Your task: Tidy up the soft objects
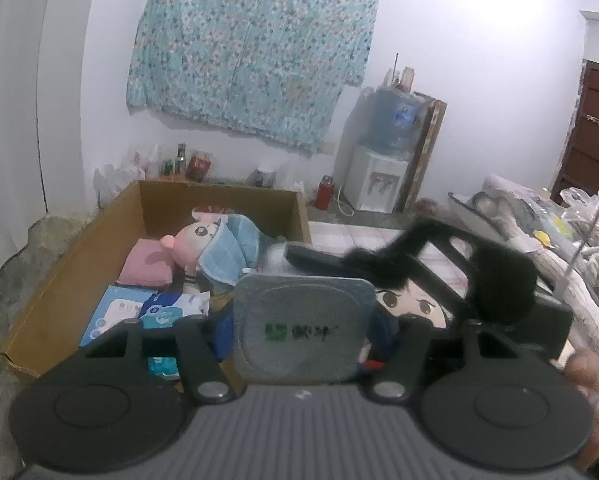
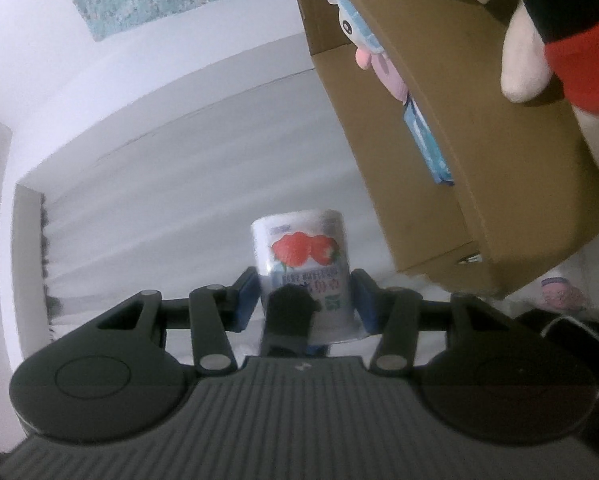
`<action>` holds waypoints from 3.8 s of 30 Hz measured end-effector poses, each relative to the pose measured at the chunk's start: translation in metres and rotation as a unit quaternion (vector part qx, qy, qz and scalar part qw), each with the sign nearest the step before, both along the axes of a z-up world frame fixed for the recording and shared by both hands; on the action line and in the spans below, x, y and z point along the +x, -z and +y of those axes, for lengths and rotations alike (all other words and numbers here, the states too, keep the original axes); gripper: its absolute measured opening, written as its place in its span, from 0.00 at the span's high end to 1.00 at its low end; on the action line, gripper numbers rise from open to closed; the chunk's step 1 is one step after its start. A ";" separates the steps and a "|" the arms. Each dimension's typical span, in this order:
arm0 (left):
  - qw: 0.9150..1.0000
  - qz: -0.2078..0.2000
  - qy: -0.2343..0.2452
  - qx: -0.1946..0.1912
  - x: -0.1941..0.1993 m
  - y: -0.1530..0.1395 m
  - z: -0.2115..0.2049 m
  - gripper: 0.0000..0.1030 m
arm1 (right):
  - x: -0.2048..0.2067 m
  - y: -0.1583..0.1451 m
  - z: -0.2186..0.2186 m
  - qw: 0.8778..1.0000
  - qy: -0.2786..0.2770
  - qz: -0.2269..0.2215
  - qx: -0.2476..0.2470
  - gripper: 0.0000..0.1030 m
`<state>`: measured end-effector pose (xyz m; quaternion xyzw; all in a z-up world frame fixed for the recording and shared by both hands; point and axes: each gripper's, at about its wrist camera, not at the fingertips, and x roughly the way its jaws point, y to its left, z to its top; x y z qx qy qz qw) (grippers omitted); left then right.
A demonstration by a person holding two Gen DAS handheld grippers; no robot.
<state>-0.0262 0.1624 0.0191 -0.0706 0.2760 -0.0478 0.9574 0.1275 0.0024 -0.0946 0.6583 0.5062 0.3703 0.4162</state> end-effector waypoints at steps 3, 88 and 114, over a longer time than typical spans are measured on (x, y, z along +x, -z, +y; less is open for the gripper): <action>0.999 0.038 0.010 -0.031 0.018 -0.003 0.014 0.39 | 0.001 -0.001 -0.012 0.999 0.003 -0.020 -0.029 0.35; 0.921 0.356 0.107 0.114 0.320 0.138 -0.236 0.79 | -0.005 -0.012 -0.235 0.726 0.073 -0.363 -0.580 0.56; 0.945 0.299 0.127 0.021 0.294 0.102 -0.228 0.90 | 0.021 0.015 -0.225 0.723 0.057 -0.324 -0.608 0.88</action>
